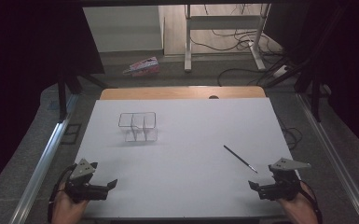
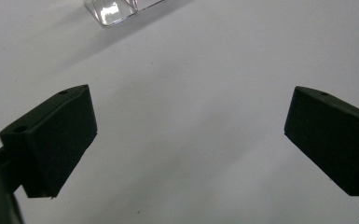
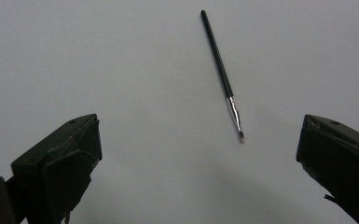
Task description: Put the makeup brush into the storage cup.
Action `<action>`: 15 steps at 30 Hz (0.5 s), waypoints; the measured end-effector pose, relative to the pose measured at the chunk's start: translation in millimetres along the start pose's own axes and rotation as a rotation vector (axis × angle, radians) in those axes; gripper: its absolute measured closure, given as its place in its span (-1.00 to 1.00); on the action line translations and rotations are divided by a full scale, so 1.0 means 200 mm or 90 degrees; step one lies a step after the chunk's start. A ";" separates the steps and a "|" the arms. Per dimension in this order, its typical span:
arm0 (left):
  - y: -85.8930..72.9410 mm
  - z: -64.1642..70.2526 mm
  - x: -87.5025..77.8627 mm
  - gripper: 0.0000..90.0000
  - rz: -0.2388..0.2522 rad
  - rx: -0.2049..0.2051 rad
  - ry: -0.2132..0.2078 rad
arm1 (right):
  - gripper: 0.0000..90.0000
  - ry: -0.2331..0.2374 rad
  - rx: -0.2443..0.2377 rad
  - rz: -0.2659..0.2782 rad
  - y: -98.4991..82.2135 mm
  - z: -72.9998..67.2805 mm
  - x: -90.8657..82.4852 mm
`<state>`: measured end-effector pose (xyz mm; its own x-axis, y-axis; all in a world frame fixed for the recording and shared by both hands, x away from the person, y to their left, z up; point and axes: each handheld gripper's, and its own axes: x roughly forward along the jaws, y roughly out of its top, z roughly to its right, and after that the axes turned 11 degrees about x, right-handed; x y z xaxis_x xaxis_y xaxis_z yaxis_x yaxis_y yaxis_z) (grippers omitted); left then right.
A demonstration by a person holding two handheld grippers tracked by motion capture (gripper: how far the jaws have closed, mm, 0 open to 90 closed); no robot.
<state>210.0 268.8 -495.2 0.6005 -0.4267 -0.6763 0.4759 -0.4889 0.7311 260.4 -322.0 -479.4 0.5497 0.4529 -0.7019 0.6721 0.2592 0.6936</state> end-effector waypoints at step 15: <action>0.00 -0.02 -0.01 -0.93 0.012 -0.021 0.016 | -1.00 -0.020 -0.015 -0.012 -0.01 0.00 0.02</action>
<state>211.3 273.1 -494.5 0.6249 -0.4164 -0.6604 0.4855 -0.4551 0.7464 261.8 -321.2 -483.4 0.5530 0.4206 -0.7192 0.6709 0.2871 0.6838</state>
